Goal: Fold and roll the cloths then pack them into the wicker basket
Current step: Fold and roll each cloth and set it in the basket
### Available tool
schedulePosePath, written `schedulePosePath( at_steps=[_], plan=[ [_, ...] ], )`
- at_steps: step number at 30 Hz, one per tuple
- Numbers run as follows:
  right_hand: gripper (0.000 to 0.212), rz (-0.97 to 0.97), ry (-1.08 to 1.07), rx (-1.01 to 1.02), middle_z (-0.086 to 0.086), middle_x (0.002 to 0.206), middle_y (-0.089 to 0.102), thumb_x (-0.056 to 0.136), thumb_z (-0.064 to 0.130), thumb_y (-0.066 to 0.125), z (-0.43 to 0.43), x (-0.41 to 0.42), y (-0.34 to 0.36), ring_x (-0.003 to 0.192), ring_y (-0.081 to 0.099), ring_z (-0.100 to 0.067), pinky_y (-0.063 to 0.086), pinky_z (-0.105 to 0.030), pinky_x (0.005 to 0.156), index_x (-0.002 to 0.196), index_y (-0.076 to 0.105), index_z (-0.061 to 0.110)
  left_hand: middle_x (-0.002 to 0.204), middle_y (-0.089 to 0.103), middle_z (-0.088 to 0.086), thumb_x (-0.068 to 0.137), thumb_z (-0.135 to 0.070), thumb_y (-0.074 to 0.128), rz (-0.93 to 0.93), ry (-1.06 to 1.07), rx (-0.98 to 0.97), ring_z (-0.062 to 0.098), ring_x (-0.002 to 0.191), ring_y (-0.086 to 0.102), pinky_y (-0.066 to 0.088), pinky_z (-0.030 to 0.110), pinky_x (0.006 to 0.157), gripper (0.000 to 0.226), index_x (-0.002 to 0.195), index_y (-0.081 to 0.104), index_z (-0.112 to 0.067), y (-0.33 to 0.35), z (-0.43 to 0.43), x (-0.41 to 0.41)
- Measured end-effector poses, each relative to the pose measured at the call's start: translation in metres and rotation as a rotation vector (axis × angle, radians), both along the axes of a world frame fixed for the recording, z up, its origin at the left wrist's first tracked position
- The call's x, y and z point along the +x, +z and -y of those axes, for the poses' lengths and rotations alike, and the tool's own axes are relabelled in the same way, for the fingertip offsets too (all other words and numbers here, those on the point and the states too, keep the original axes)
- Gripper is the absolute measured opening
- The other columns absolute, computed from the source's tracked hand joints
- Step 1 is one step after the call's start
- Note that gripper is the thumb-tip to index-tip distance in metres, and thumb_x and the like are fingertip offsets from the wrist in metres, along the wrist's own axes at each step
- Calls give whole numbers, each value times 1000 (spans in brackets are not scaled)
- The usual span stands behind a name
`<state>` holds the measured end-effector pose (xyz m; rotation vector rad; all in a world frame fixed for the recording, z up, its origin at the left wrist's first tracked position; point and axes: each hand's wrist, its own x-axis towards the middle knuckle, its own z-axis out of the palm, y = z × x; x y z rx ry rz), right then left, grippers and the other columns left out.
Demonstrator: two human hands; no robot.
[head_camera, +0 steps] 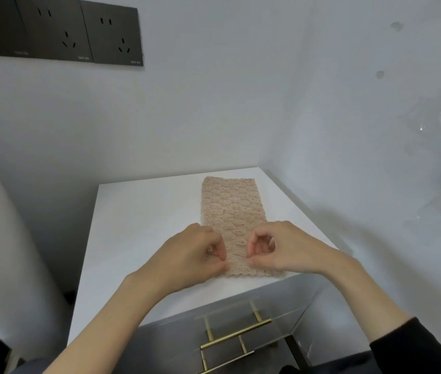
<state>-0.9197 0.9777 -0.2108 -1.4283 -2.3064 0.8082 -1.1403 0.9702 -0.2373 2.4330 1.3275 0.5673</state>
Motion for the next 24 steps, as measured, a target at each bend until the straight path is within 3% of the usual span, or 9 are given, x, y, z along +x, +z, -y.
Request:
schedulePosePath(
  at_steps=[4, 9, 13, 17, 20, 24],
  plan=[
    [14, 173, 40, 89, 17, 89, 55, 77, 26, 69, 15, 9, -9, 84, 49, 5, 39, -12, 70, 89, 64, 32, 100, 56, -17, 81, -44, 65, -84, -49, 30, 2, 95, 45, 40, 22, 84, 21, 100, 64, -34, 0, 8, -3],
    [31, 378, 85, 376, 24, 97, 38, 82, 19, 52, 27, 13, -26, 99, 41, 3, 31, -18, 65, 107, 51, 37, 107, 54, -20, 83, -36, 59, -133, -49, 93, 0, 98, 46, 38, 14, 80, 26, 109, 60, -37, -4, 14, -6],
    [34, 424, 103, 488, 15, 106, 50, 83, 8, 48, 26, 12, -35, 100, 45, -5, 29, -20, 64, 110, 52, 29, 110, 54, -20, 85, -33, 56, -153, -40, 125, 1, 103, 48, 40, 16, 82, 28, 113, 57, -34, -9, 13, -8],
    [26, 279, -1, 406, 14, 99, 57, 85, 11, 49, 21, 13, -35, 92, 54, -11, 38, -23, 70, 104, 53, 27, 111, 51, -21, 82, -42, 56, -122, -10, 114, 0, 105, 45, 42, 19, 85, 33, 114, 55, -33, -13, 12, -8],
    [27, 120, -126, 283, 18, 94, 58, 84, 10, 52, 17, 15, -31, 81, 56, -5, 36, -17, 67, 95, 49, 35, 111, 52, -18, 85, -41, 54, -133, 10, 121, 3, 104, 46, 43, 22, 83, 31, 115, 54, -31, -16, 9, -8],
    [28, 1, -196, 139, 17, 94, 54, 86, 10, 51, 11, 15, -30, 63, 49, 2, 35, -10, 59, 91, 47, 37, 90, 58, -10, 91, -36, 52, -69, 75, 177, 11, 88, 51, 43, 27, 73, 20, 93, 62, -19, -16, 3, -1]
  ],
)
